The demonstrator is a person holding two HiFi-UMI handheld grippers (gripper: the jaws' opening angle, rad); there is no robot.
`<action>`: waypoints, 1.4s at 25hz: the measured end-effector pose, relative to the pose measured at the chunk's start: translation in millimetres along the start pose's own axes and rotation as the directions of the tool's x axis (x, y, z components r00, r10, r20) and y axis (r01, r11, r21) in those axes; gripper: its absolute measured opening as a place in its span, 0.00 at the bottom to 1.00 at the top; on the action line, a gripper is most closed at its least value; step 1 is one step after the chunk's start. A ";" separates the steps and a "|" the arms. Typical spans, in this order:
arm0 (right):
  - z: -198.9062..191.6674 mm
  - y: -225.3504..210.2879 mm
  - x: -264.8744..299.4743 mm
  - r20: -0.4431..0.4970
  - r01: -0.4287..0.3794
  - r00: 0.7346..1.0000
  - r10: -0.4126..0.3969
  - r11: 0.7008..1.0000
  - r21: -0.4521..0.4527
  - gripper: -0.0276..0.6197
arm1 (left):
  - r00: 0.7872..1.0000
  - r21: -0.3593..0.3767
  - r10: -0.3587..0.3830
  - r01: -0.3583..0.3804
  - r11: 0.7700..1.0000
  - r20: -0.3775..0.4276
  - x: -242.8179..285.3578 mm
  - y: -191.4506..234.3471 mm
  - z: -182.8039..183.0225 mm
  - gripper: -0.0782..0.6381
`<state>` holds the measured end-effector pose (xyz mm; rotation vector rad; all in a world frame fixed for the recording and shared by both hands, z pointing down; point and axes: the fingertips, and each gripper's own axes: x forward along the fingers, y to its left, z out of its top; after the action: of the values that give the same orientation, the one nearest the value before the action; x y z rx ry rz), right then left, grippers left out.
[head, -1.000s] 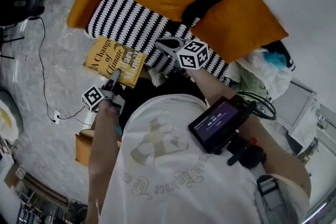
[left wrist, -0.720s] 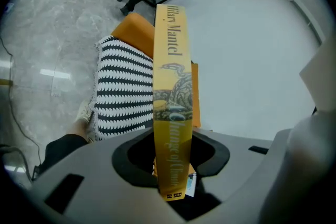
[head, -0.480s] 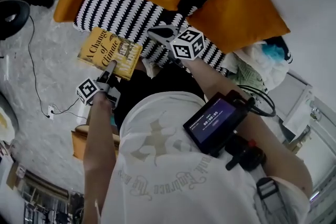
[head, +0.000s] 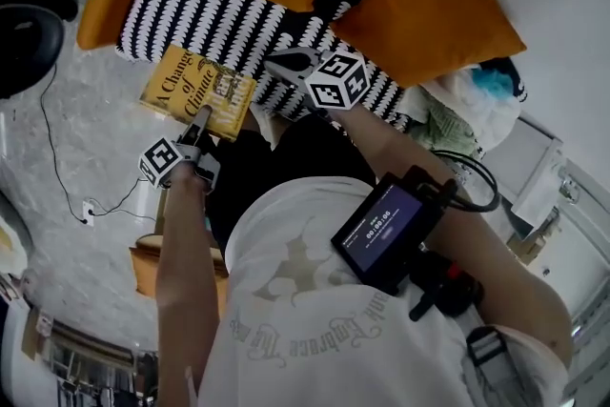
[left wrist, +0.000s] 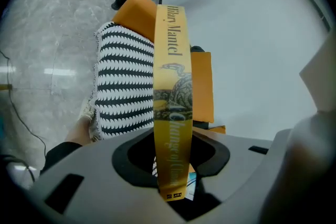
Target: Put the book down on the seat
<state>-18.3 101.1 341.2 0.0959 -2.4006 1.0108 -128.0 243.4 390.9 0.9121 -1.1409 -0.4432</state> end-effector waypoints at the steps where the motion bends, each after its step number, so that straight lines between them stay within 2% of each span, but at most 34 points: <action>1: -0.7 -1.9 2.4 0.002 0.001 1.000 -0.001 1.000 0.006 0.07 | 1.000 -0.002 0.005 -0.005 1.000 -0.003 1.0 3.3 1.0 0.31; 8: -8.0 -25.8 3.6 0.007 0.012 1.000 -0.012 1.000 0.023 0.06 | 0.999 -0.035 0.035 -0.035 0.999 -0.018 24.1 28.9 -5.5 0.31; 16: -21.6 -29.6 13.3 0.002 0.032 0.999 -0.033 0.997 0.065 0.06 | 0.998 0.000 0.026 -0.026 1.000 -0.062 38.1 41.2 1.6 0.31; 21: -38.6 -39.4 12.2 0.005 0.058 0.998 -0.059 0.993 0.100 0.07 | 0.995 0.020 0.048 -0.047 0.999 -0.087 57.5 55.5 -0.3 0.31; 26: -69.6 -62.7 5.7 0.003 0.085 0.996 -0.086 0.986 0.145 0.06 | 0.996 0.000 0.050 -0.050 0.999 -0.068 82.8 78.4 -13.4 0.31; 30: -88.3 -74.8 9.0 0.019 0.103 0.994 -0.108 0.979 0.177 0.06 | 0.997 0.058 0.057 -0.054 0.997 -0.053 99.2 95.2 -8.4 0.31; 35: -116.2 -71.7 13.8 0.039 0.108 0.992 -0.119 0.970 0.217 0.06 | 1.000 0.071 0.024 -0.023 0.997 -0.011 108.6 110.8 4.8 0.31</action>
<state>40.1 130.9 461.8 0.3365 -2.2942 1.2231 -105.6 227.7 543.7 0.9604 -1.1614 -0.3797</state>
